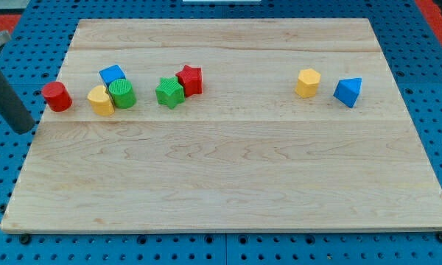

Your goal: Push the red circle closer to the yellow heart

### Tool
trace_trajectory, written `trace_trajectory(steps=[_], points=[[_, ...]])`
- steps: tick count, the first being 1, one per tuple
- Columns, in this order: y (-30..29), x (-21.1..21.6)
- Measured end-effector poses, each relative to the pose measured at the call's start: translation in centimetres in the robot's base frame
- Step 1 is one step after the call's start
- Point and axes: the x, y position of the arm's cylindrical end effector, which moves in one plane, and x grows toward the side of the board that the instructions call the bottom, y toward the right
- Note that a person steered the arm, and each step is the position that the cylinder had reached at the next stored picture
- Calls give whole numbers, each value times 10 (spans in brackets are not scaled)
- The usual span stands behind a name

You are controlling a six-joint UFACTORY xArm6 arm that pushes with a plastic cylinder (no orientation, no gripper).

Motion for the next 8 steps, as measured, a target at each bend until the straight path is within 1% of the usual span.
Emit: trace_trajectory(steps=[1, 2, 3, 4, 5, 6, 7, 8], points=[[1, -14], [1, -53], [5, -69], [41, -69], [40, -55], [35, -23], [37, -25], [55, -43]])
